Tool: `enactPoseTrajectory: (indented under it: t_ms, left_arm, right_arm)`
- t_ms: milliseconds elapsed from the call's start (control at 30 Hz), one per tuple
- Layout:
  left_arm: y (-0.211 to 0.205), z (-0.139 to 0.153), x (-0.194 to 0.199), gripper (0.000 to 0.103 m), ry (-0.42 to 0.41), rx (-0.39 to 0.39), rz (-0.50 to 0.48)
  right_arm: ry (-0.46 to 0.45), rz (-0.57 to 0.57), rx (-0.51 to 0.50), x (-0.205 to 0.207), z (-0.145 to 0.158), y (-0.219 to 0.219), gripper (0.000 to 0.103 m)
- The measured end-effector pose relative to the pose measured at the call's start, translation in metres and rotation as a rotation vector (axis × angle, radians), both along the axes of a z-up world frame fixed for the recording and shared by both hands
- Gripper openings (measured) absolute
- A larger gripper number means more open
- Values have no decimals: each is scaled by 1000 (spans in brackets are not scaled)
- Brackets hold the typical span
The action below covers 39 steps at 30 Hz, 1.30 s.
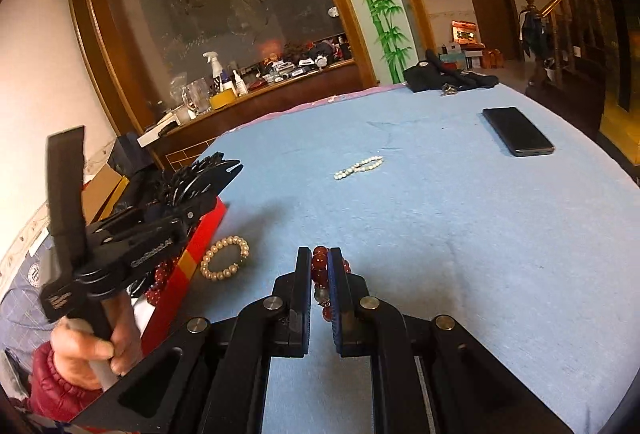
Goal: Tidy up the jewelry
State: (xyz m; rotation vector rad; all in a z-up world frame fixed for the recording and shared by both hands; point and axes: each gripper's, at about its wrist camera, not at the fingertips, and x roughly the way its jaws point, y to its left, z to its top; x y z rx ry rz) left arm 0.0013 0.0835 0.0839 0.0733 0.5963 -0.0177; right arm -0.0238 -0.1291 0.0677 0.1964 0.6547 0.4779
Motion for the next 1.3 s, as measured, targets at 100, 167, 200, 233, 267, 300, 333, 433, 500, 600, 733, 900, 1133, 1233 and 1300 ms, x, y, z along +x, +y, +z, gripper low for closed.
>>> enactPoseTrajectory:
  t_ms: [100, 167, 200, 233, 267, 300, 333, 433, 500, 600, 733, 900, 1133, 1233, 1300]
  left_arm:
    - [-1, -3, 1, 34, 12, -10, -3]
    - [0, -3, 2, 34, 19, -18, 0]
    - [0, -3, 2, 34, 18, -20, 2]
    - [2, -2, 1, 34, 14, -25, 4]
    - [3, -1, 0, 34, 11, -29, 6]
    - [4, 0, 1, 34, 10, -31, 6]
    - [5, 0, 1, 34, 9, -31, 9]
    - [5, 1, 0, 34, 9, -36, 6]
    - [4, 2, -2, 34, 8, -39, 4]
    - [5, 4, -5, 34, 2, -47, 1]
    - [7, 7, -8, 34, -1, -60, -2]
    - [11, 13, -13, 34, -6, -84, -8]
    - [23, 21, -26, 34, -23, -116, 14]
    - [36, 20, -36, 34, -10, -144, 46]
    - [45, 20, -42, 34, -5, -164, 65]
  right_arm:
    - [-2, 2, 3, -10, 5, -6, 8]
    - [-7, 6, -6, -20, 8, -7, 8]
    - [-11, 8, -13, -24, 9, -7, 8]
    - [-14, 10, -21, -28, 10, -6, 8]
    - [-18, 11, -29, -32, 10, -5, 8]
    - [-20, 10, -34, -37, 11, -6, 8]
    - [-17, 9, -35, -39, 11, -6, 8]
    - [-2, 5, -23, -41, 11, -6, 8]
    - [9, 6, -18, -43, 12, -5, 8]
    - [4, 2, -38, -48, 16, -2, 8]
    - [-1, -4, -53, -55, 21, 0, 8]
    - [1, 1, -57, -60, 27, 6, 9]
    - [-9, 23, -23, -61, 31, 12, 9]
    - [-2, 38, -7, -58, 28, 16, 9]
    - [14, 53, 2, -54, 24, 20, 9]
